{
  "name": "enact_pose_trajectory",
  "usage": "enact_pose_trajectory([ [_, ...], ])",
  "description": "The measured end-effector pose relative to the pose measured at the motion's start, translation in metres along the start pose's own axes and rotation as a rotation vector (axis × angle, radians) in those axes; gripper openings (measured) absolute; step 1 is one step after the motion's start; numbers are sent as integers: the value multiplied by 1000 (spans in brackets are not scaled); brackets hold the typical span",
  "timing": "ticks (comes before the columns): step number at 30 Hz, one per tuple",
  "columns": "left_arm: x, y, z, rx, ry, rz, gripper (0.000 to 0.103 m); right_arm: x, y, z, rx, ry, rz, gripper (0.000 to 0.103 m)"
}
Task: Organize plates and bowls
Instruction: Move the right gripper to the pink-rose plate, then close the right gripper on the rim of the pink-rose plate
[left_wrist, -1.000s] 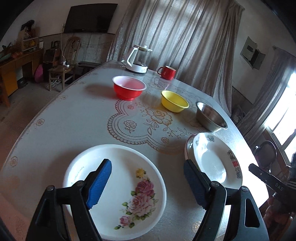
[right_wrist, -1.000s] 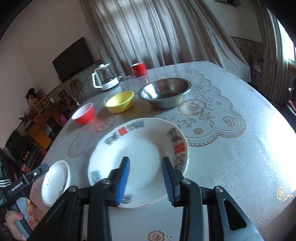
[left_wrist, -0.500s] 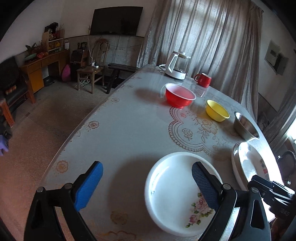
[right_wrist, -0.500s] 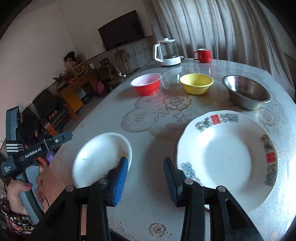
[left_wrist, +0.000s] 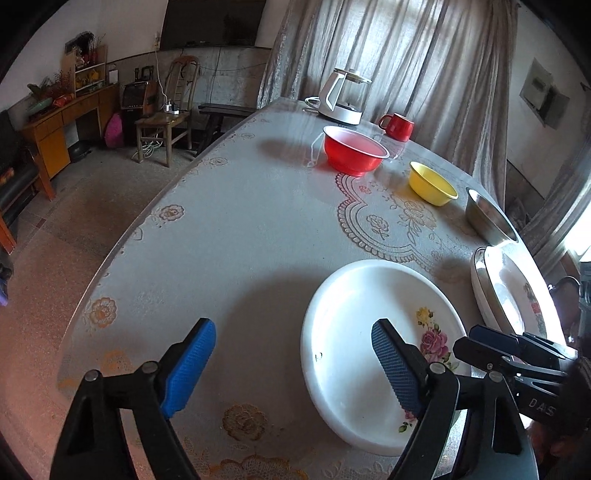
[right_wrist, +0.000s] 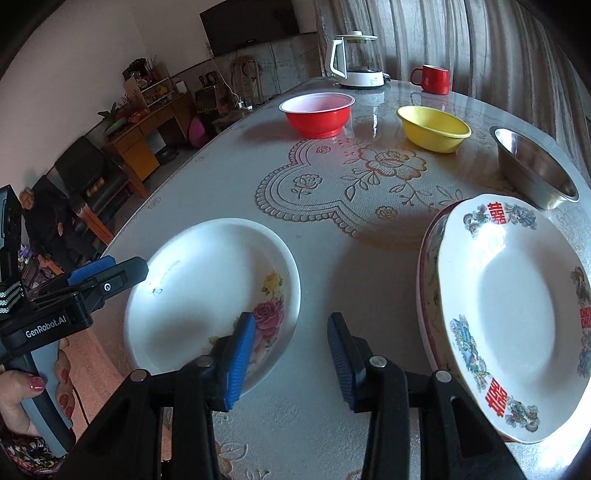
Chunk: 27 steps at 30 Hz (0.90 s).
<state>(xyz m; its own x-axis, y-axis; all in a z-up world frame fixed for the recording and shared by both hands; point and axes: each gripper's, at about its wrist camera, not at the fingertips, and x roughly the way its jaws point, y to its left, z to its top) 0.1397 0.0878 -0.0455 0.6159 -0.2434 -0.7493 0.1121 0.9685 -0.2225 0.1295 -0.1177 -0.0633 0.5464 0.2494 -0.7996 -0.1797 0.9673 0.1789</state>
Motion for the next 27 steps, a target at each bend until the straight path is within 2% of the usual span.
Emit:
enact_pose_trajectory([
  [7, 7, -2, -4, 7, 17, -35, 85, 10, 2, 1, 6, 15, 5, 41],
  [10, 11, -3, -5, 15, 28, -48, 81, 12, 5, 0, 3, 18, 9, 41],
  [15, 20, -5, -7, 27, 59, -63, 64, 16, 8, 0, -17, 10, 6, 41],
  [19, 21, -8, -8, 45, 54, -67, 57, 18, 8, -1, -9, 11, 17, 41],
  [21, 22, -7, -8, 41, 52, -78, 42, 20, 7, -2, -2, 13, 26, 41],
  [23, 23, -5, -8, 29, 56, -109, 33, 21, 6, -3, 6, 8, 33, 39],
  [27, 23, -6, -10, 42, 45, -107, 29, 21, 8, -5, 11, -10, 42, 35],
])
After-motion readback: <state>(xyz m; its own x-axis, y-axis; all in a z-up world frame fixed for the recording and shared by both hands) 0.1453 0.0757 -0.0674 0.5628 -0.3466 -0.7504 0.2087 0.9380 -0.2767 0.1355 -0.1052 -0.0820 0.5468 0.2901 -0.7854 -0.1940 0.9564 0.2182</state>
